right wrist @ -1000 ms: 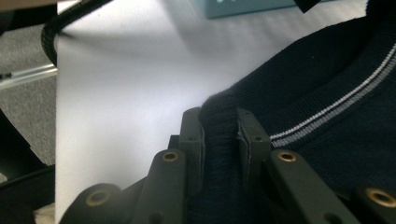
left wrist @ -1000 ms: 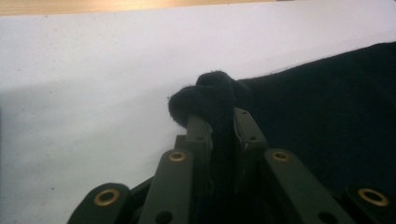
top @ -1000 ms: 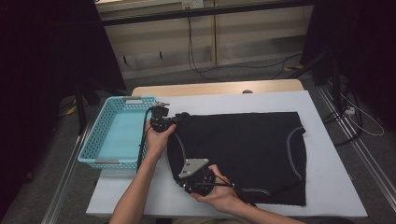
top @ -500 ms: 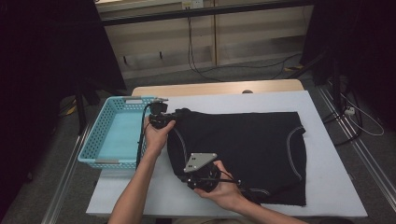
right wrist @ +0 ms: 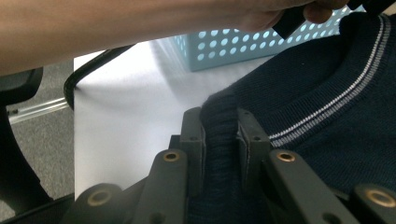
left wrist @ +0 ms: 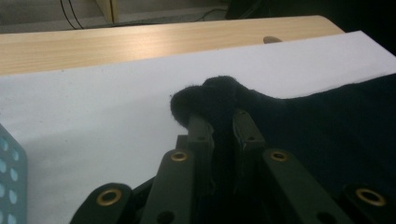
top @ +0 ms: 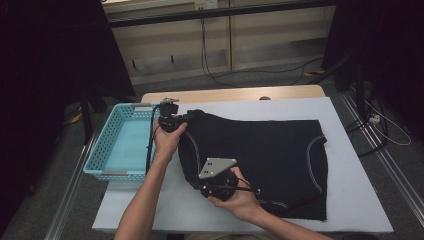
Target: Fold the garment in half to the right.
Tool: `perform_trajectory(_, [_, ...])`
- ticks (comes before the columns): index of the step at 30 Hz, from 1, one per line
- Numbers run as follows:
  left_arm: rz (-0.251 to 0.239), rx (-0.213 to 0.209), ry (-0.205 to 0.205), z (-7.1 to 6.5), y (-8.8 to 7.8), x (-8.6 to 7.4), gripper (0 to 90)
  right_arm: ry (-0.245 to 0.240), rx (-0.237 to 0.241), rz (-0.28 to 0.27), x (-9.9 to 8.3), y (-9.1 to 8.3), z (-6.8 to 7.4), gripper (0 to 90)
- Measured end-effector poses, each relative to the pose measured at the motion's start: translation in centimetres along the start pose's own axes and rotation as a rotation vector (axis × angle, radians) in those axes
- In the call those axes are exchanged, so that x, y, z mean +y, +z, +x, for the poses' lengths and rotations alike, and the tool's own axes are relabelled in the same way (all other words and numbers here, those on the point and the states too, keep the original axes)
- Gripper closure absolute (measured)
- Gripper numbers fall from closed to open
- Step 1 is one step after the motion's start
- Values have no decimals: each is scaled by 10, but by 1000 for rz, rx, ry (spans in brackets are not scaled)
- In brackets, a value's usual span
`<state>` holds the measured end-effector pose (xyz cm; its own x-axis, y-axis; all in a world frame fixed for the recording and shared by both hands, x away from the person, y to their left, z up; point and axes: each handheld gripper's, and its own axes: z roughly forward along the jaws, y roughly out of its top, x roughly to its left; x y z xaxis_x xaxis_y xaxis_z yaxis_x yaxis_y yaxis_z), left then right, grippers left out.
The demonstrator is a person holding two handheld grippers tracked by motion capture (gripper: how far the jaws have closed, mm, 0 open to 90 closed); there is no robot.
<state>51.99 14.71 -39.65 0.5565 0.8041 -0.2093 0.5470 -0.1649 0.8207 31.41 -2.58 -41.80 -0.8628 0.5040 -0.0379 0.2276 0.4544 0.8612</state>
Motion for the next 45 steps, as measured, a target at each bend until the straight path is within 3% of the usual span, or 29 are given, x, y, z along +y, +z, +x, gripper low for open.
perform_trajectory(2, [-10,-4,-3,-1,-3,2,809,2,-4,-5,1,0,1,758])
perform_trajectory(5, [-21,-4,24,-5,-8,4,809,-2,-3,-7,3,0,3,758])
perform_trajectory(31, [-70,16,-8,10,-35,15,828,-6,0,-72,25,-3,9,759])
perform_trajectory(35, [-85,10,22,6,-41,18,827,-4,-2,-85,29,-5,8,759])
perform_trajectory(45, [-96,31,-10,15,-49,22,829,-14,4,-102,38,-4,13,759])
